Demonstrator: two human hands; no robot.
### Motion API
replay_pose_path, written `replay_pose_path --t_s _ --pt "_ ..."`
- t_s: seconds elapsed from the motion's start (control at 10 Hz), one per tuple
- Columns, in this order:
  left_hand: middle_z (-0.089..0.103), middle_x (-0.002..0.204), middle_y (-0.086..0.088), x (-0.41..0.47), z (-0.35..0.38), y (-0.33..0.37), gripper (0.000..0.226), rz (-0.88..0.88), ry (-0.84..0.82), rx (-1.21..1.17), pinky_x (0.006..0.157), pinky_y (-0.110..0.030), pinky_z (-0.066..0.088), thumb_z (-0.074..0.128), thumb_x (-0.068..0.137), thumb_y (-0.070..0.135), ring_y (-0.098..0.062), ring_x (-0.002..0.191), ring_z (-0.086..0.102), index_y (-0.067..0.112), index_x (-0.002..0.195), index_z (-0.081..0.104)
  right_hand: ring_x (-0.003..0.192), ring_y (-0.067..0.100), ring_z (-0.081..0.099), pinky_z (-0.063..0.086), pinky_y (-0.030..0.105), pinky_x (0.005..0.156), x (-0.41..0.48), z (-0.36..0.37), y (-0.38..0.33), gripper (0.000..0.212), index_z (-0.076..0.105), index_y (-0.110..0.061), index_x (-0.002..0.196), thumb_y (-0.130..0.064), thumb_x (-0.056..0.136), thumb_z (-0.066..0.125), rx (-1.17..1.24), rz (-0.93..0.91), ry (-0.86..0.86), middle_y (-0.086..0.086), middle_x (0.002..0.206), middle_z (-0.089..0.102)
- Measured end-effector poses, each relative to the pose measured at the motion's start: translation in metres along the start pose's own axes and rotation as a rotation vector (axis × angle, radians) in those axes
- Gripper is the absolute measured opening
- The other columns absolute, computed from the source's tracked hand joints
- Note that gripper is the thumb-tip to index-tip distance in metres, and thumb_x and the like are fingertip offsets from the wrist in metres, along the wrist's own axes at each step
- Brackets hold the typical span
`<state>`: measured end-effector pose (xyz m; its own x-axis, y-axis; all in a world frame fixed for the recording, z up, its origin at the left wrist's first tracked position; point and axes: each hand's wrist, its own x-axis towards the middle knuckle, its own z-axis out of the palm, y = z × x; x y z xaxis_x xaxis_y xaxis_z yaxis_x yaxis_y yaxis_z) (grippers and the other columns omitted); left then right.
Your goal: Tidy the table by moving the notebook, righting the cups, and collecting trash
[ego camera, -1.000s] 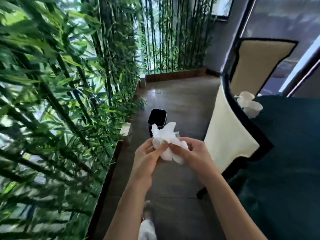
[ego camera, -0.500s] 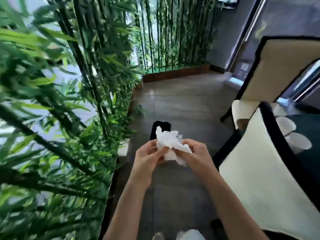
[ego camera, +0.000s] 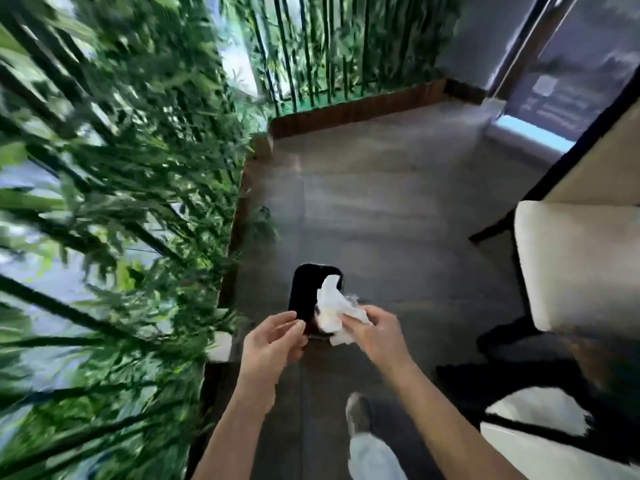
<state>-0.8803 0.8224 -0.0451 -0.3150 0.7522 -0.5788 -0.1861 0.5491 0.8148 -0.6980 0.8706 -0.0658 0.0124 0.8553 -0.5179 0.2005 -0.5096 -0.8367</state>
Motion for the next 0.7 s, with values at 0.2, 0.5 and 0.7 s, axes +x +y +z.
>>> replay_pose_path --t_s 0.2,0.5,0.7 --pt "0.079 0.07 0.003 0.158 0.001 -0.057 0.005 -0.117 0.075 0.161 0.056 -0.023 0.058 0.077 0.094 0.014 -0.01 0.064 0.072 0.018 0.097 0.077 0.059 0.015 0.051 0.039 0.028 0.055 0.176 0.063 0.082 0.038 0.052 -0.02 0.055 -0.01 0.084 0.075 -0.153 0.21 0.021 -0.004 0.057 0.053" --pt "0.08 0.087 0.007 0.293 -0.018 -0.154 0.014 -0.199 0.05 0.63 0.079 -0.033 0.059 0.078 0.087 0.037 -0.012 0.085 0.075 0.027 0.098 0.079 0.122 0.037 0.063 0.051 0.037 0.09 0.303 0.131 0.202 0.054 0.061 -0.009 0.131 -0.039 0.087 0.071 -0.692 0.255 -0.243 0.017 0.13 0.068" --pt "0.079 0.096 0.003 0.304 -0.023 -0.106 0.02 -0.083 -0.015 0.831 0.08 -0.023 0.046 0.072 0.092 0.036 -0.015 0.096 0.072 0.023 0.105 0.079 0.131 0.034 0.056 0.047 0.036 0.099 0.303 0.102 0.169 0.056 0.049 -0.013 0.148 -0.032 0.096 0.058 -0.813 0.267 -0.156 0.015 0.141 0.062"
